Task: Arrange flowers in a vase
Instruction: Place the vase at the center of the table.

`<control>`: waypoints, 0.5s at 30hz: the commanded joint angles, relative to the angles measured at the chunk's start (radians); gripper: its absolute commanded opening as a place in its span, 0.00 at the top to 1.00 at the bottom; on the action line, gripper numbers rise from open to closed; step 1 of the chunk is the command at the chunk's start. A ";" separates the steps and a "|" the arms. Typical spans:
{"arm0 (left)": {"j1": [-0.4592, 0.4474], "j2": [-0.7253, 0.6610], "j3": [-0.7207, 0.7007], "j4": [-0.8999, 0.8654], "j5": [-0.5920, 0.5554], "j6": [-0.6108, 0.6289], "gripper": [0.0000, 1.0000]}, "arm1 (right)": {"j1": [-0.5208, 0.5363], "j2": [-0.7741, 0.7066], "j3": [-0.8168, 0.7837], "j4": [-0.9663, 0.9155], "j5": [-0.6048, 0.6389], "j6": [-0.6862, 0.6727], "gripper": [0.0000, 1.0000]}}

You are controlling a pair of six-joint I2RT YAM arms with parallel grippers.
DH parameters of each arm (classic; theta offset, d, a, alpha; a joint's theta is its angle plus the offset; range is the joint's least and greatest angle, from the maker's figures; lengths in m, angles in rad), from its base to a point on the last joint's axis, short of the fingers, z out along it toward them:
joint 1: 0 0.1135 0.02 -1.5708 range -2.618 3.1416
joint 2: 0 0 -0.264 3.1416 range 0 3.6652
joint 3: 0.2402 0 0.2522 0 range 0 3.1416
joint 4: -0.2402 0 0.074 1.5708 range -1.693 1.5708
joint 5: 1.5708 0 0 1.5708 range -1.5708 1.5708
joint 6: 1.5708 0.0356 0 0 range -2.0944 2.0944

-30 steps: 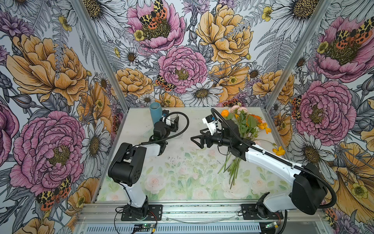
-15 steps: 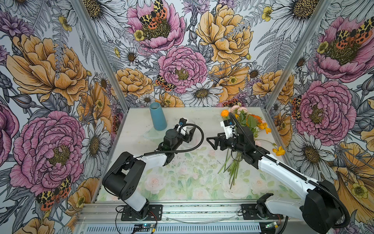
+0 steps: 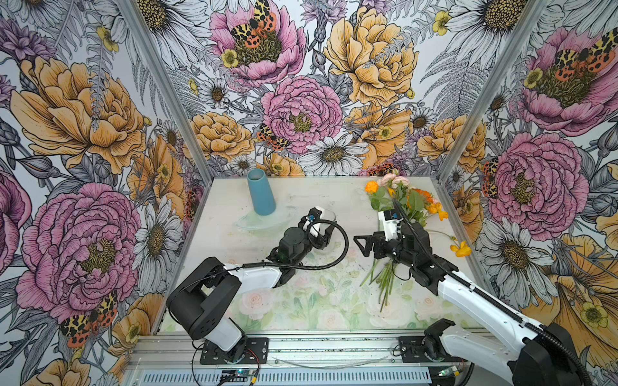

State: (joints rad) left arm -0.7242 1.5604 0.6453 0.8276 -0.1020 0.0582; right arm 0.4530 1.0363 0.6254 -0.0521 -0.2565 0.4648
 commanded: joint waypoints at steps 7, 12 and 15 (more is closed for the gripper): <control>0.030 0.113 0.048 0.253 -0.044 0.009 0.50 | -0.008 0.000 0.017 0.001 0.016 0.011 0.00; 0.080 0.192 0.130 0.242 -0.019 0.012 0.49 | -0.007 -0.005 0.014 0.003 0.020 0.009 0.00; 0.106 0.236 0.174 0.232 0.002 -0.005 0.49 | -0.010 -0.001 0.014 0.001 0.025 0.004 0.01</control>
State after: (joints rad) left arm -0.6415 1.7798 0.7643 0.9771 -0.1188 0.0547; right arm 0.4519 1.0363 0.6254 -0.0525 -0.2539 0.4709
